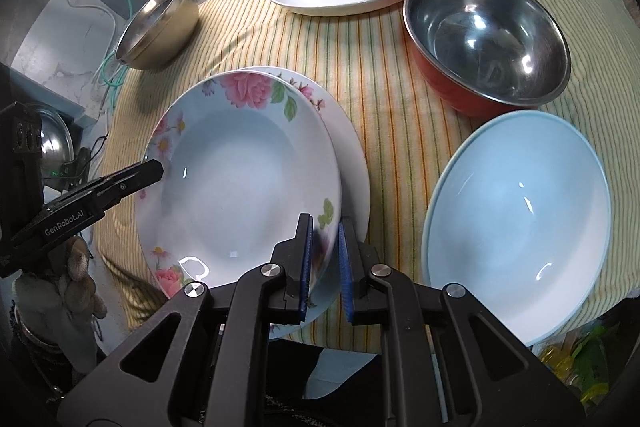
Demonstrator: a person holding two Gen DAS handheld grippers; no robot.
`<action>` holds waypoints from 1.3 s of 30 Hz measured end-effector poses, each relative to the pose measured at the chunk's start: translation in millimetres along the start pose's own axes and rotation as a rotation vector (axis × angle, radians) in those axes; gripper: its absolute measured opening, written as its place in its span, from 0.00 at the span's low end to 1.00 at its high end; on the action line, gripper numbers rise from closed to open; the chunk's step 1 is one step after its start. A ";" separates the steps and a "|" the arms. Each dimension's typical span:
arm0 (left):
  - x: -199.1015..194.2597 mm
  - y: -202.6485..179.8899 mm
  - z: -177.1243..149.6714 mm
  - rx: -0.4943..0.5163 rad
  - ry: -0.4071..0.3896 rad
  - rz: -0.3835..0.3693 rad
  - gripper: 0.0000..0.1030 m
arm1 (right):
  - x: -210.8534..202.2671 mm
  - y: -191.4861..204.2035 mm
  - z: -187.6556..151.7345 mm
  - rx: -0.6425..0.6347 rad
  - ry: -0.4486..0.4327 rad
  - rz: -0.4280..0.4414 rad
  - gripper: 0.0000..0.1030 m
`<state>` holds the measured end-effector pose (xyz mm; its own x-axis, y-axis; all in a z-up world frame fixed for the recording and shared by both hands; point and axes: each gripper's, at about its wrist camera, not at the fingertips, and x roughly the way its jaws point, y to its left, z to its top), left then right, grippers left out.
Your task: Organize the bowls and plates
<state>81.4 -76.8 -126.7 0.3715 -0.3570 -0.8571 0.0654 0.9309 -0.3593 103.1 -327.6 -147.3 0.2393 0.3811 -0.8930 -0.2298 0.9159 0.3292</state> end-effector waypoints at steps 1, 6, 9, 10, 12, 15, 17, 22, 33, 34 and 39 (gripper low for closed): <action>0.0 -0.6 0.3 0.004 -0.003 0.007 0.18 | -0.1 1.3 -0.6 -0.005 0.000 -0.003 0.13; 0.0 -0.1 1.7 0.016 -0.006 0.026 0.18 | 1.6 7.7 0.9 -0.042 -0.006 -0.033 0.15; 0.5 -2.7 1.9 0.032 -0.005 0.035 0.18 | 2.4 10.7 1.1 -0.062 -0.010 -0.055 0.15; 0.6 -3.5 1.9 0.038 -0.005 0.041 0.18 | 2.4 11.2 0.9 -0.069 -0.011 -0.060 0.15; 0.6 -4.4 1.7 0.048 -0.005 0.050 0.18 | 2.7 12.7 0.7 -0.083 -0.011 -0.071 0.16; -0.5 -6.7 1.4 0.063 -0.009 0.067 0.20 | 2.6 13.3 0.3 -0.087 -0.011 -0.075 0.18; 0.0 -8.4 1.2 0.069 -0.010 0.074 0.21 | 2.9 13.1 0.2 -0.092 -0.014 -0.076 0.19; -0.3 -7.7 1.9 0.062 -0.012 0.066 0.25 | -0.9 14.5 0.6 -0.101 -0.032 -0.072 0.36; -19.2 -4.9 8.2 0.045 -0.053 0.056 0.38 | -36.1 25.8 7.2 -0.141 -0.144 -0.019 0.69; -20.6 -5.3 9.5 0.046 -0.057 0.055 0.38 | -39.2 26.2 7.5 -0.142 -0.151 -0.016 0.69; -31.2 -5.8 18.4 0.036 -0.091 0.034 0.38 | -59.9 17.7 19.1 -0.094 -0.192 0.050 0.69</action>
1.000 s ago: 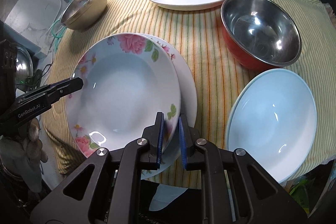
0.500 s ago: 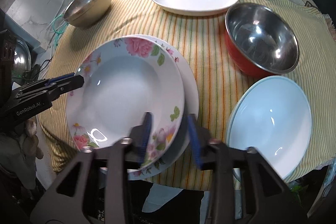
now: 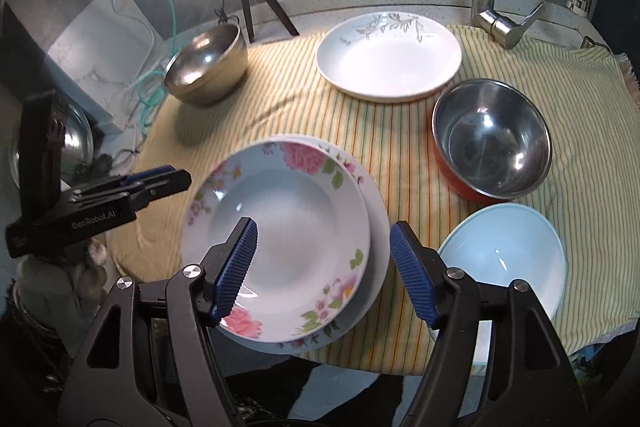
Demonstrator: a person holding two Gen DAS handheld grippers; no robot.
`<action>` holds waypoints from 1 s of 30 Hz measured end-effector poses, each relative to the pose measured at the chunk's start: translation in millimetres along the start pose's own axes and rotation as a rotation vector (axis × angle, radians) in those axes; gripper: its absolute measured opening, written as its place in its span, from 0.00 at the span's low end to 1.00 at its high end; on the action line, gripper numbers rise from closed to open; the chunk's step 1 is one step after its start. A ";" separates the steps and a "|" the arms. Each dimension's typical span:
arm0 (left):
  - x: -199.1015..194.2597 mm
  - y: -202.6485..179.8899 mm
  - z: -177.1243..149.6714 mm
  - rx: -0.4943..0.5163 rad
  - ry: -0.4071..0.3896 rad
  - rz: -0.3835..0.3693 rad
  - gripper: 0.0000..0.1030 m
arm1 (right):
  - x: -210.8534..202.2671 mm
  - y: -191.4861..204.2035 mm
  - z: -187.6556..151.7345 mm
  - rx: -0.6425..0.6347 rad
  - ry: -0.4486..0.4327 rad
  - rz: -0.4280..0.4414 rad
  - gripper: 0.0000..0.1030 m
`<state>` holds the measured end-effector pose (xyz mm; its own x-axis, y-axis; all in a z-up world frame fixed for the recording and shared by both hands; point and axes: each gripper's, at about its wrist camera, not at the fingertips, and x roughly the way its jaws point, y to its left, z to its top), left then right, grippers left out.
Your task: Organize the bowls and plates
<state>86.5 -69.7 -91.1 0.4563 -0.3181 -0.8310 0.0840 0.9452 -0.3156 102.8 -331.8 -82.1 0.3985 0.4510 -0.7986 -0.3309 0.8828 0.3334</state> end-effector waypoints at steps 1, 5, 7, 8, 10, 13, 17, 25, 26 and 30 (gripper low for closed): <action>-1.8 -0.3 2.6 -0.001 -0.007 -0.004 0.38 | -3.4 -1.8 3.8 0.009 -0.011 0.008 0.69; -6.7 -5.0 14.2 0.015 -0.034 -0.007 0.38 | -24.9 -8.8 18.3 0.021 -0.079 0.009 0.69; -7.9 -6.2 21.2 0.016 -0.046 -0.014 0.38 | -37.4 -12.7 26.8 0.015 -0.126 -0.003 0.73; -8.0 -6.4 24.4 0.015 -0.051 -0.017 0.38 | -43.4 -15.2 31.8 0.012 -0.145 -0.008 0.77; -7.7 -7.5 31.3 0.015 -0.062 -0.022 0.38 | -51.7 -22.9 42.7 0.015 -0.165 0.009 0.86; -6.1 -10.7 41.9 0.025 -0.076 -0.023 0.38 | -57.7 -33.9 57.4 0.046 -0.165 0.016 0.86; -0.2 -14.3 58.4 0.025 -0.086 -0.036 0.38 | -59.0 -46.3 74.5 0.066 -0.171 0.007 0.86; 18.4 -20.3 95.6 0.037 -0.075 -0.082 0.38 | -40.6 -58.0 101.6 0.151 -0.150 0.062 0.81; 23.2 -19.6 101.5 0.032 -0.068 -0.089 0.38 | -36.9 -58.8 104.8 0.155 -0.143 0.066 0.78; 42.9 -18.2 118.6 0.026 -0.041 -0.113 0.38 | -18.6 -66.8 117.7 0.209 -0.105 0.088 0.66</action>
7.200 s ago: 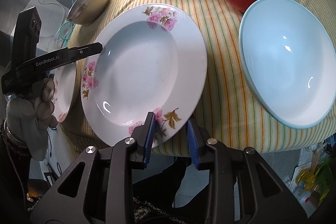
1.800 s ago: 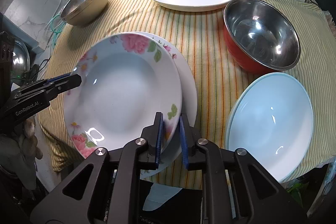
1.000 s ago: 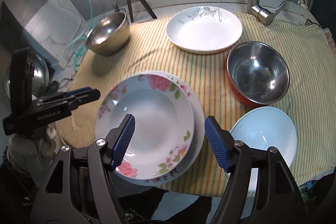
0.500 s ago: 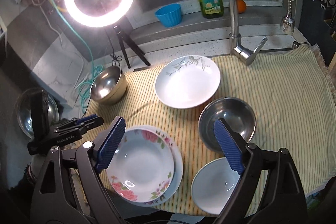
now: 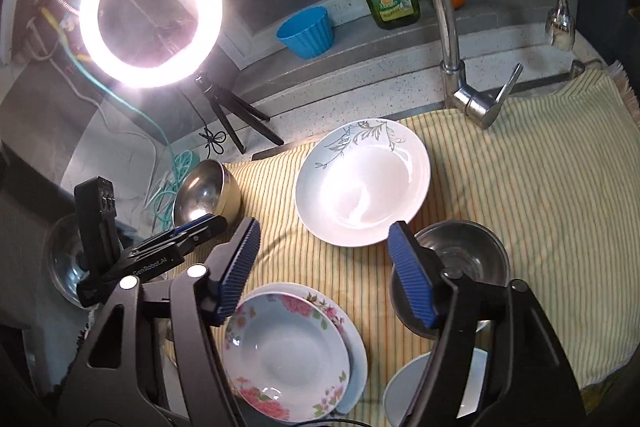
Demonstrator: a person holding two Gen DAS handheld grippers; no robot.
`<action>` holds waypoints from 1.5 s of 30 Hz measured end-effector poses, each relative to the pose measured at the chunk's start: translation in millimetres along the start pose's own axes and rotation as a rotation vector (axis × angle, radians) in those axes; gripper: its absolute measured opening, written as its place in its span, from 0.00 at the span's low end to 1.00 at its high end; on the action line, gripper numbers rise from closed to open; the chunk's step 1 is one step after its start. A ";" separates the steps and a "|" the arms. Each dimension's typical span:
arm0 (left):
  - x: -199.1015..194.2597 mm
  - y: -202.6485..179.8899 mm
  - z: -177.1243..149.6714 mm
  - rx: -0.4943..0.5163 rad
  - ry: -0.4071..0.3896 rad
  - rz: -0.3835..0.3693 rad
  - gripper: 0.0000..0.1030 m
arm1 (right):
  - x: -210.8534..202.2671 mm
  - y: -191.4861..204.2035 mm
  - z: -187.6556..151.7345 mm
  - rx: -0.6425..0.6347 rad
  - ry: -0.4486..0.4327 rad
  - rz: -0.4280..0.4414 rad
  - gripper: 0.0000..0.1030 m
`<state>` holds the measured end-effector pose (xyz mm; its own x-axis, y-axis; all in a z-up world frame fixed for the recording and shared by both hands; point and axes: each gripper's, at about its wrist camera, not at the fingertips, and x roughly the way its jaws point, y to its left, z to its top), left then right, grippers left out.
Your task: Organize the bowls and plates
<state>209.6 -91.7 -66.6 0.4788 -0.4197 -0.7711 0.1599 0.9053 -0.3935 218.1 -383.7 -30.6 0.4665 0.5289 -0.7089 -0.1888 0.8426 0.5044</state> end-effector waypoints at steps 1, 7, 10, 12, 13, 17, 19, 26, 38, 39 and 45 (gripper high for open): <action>4.4 0.8 2.5 -0.001 0.007 -0.002 0.38 | 5.2 -3.3 3.9 0.019 0.009 0.000 0.64; 35.0 5.0 17.5 -0.011 0.053 -0.012 0.37 | 40.5 -39.2 28.3 0.170 0.060 0.001 0.50; 48.8 9.1 24.9 -0.027 0.075 -0.016 0.35 | 57.9 -57.1 36.9 0.220 0.074 -0.030 0.44; 57.4 11.2 29.3 -0.037 0.089 -0.015 0.35 | 66.1 -64.3 41.6 0.233 0.079 -0.048 0.42; 61.6 12.6 31.6 -0.043 0.096 -0.017 0.35 | 71.7 -68.4 44.5 0.240 0.088 -0.056 0.41; 74.7 18.5 38.5 -0.079 0.114 -0.024 0.35 | 91.2 -80.3 52.9 0.258 0.118 -0.093 0.41; 80.2 19.1 41.7 -0.090 0.119 -0.023 0.35 | 99.2 -85.2 55.4 0.264 0.128 -0.103 0.39; 98.0 27.0 47.1 -0.134 0.144 -0.010 0.35 | 119.6 -98.7 60.8 0.271 0.157 -0.136 0.36; 117.5 27.3 47.6 -0.133 0.181 -0.002 0.27 | 140.6 -108.9 64.1 0.272 0.197 -0.166 0.29; 118.3 26.8 47.4 -0.131 0.183 -0.004 0.27 | 142.1 -110.0 63.7 0.271 0.202 -0.170 0.26; 123.6 23.5 45.6 -0.117 0.196 -0.013 0.18 | 148.6 -114.3 61.7 0.272 0.215 -0.172 0.18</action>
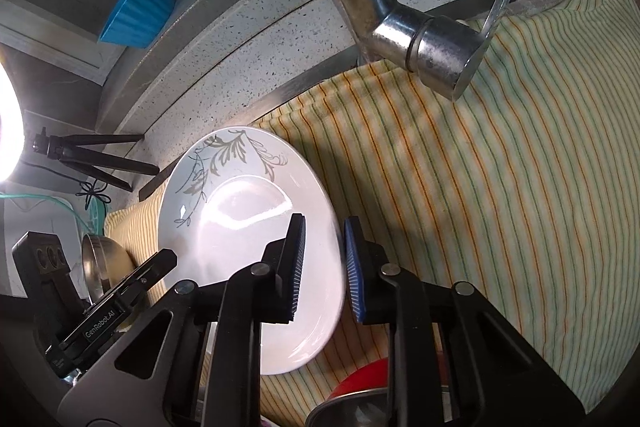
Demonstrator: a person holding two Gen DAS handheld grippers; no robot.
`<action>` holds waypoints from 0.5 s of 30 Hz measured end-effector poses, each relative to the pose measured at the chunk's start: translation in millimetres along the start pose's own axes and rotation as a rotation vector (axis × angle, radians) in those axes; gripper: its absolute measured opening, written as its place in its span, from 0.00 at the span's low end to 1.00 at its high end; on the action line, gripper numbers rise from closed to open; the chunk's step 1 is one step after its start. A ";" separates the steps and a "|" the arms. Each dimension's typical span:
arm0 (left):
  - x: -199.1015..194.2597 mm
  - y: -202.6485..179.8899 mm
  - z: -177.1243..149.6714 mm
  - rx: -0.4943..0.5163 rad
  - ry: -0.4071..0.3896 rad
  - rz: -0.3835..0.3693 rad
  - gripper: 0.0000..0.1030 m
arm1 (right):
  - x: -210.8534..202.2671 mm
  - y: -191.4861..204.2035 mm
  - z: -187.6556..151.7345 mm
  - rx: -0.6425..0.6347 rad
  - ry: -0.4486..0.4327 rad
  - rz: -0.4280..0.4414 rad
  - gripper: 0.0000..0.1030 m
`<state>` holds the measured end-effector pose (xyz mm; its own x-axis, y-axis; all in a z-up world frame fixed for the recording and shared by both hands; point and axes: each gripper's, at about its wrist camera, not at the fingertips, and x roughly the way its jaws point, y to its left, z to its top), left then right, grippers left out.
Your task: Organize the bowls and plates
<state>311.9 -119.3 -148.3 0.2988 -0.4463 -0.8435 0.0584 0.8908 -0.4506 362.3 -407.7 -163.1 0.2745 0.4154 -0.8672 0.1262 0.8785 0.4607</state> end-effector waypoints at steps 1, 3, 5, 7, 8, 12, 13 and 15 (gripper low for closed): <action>0.9 0.0 0.0 -0.002 0.001 -0.002 0.16 | 0.5 -1.3 0.3 0.004 0.003 0.003 0.17; 2.1 0.5 0.3 -0.004 0.002 -0.003 0.15 | 1.1 -3.3 0.7 0.013 0.007 0.009 0.16; 4.1 -2.1 0.9 0.004 0.001 0.006 0.15 | 2.7 -4.6 0.9 0.018 0.014 0.014 0.16; 5.3 -3.1 1.5 0.011 0.000 0.013 0.15 | 3.9 -4.3 0.9 0.017 0.014 0.010 0.16; 5.7 -3.2 1.7 0.012 0.000 0.015 0.15 | 3.8 -3.8 0.4 0.014 0.012 0.007 0.16; 4.0 -5.1 1.0 0.029 -0.007 0.032 0.15 | 2.7 -0.4 -1.6 0.000 0.013 0.004 0.16; 3.1 -4.5 1.0 0.029 -0.009 0.032 0.15 | 2.8 0.5 -2.4 0.000 0.014 0.008 0.16; 0.6 -3.8 0.5 0.031 -0.014 0.037 0.15 | 2.9 2.6 -4.7 -0.003 0.017 0.015 0.16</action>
<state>312.3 -123.0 -147.0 0.3146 -0.4116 -0.8553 0.0767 0.9092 -0.4093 359.0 -403.1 -165.3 0.2603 0.4328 -0.8631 0.1192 0.8726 0.4736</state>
